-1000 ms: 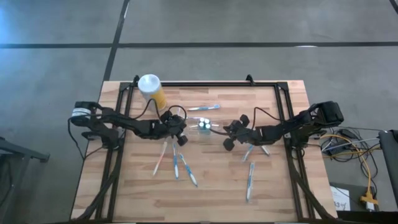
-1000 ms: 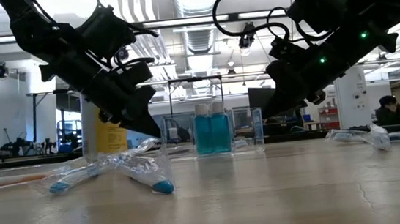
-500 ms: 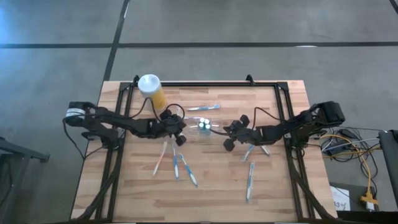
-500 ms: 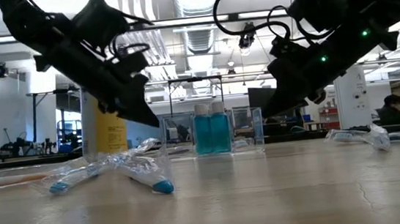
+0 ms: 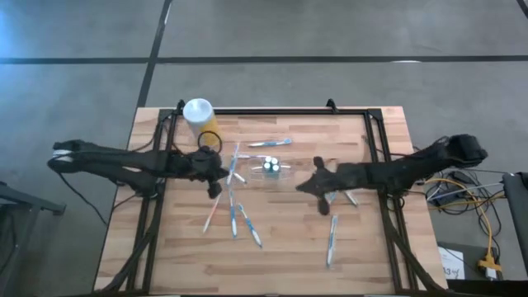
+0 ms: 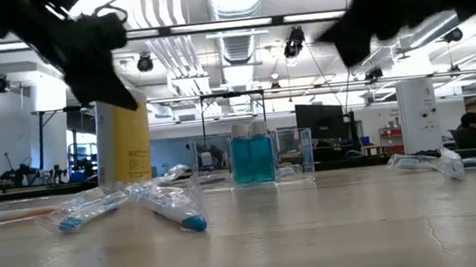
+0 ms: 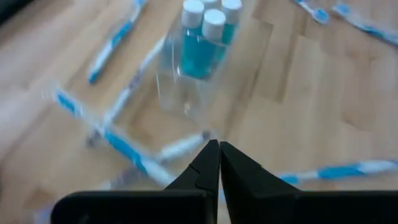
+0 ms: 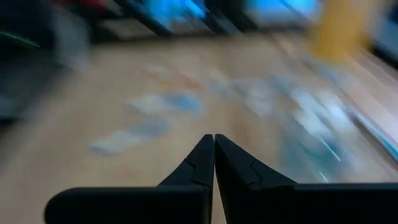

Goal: Pick & Place toothbrushing station
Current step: Put the orange toothbrush into the left section of the transparent organizer

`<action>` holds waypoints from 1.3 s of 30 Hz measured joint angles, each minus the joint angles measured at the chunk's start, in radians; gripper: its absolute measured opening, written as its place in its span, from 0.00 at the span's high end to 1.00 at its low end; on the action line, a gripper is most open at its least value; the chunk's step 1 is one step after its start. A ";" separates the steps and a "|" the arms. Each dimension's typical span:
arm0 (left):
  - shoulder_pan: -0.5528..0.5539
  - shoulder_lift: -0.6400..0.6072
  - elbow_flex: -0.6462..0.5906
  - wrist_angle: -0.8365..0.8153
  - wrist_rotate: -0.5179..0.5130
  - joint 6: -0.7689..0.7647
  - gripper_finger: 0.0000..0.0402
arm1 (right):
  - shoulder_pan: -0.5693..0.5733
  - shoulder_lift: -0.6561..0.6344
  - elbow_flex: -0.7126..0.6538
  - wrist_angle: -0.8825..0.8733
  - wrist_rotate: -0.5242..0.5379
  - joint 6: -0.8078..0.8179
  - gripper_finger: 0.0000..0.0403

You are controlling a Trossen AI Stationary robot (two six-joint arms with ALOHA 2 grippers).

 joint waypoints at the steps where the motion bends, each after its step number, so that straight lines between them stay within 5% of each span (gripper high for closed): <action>1: -0.012 -0.022 0.008 -0.046 0.002 -0.028 0.97 | 0.005 -0.038 -0.007 0.035 -0.054 -0.008 0.98; 5: -0.086 -0.055 0.034 -0.236 0.009 -0.066 0.99 | 0.009 -0.192 -0.036 0.072 -0.180 -0.020 0.98; 19: -0.227 -0.033 0.048 -0.360 -0.069 -0.281 0.99 | -0.010 -0.642 -0.297 0.107 -0.150 0.042 0.98; 30: -0.272 0.177 0.068 -0.399 0.035 -0.426 0.93 | -0.010 -0.684 -0.442 0.142 -0.047 0.060 0.98; 39: -0.277 0.388 0.174 -0.429 0.151 -0.513 0.67 | -0.010 -0.670 -0.442 0.146 -0.045 0.027 0.98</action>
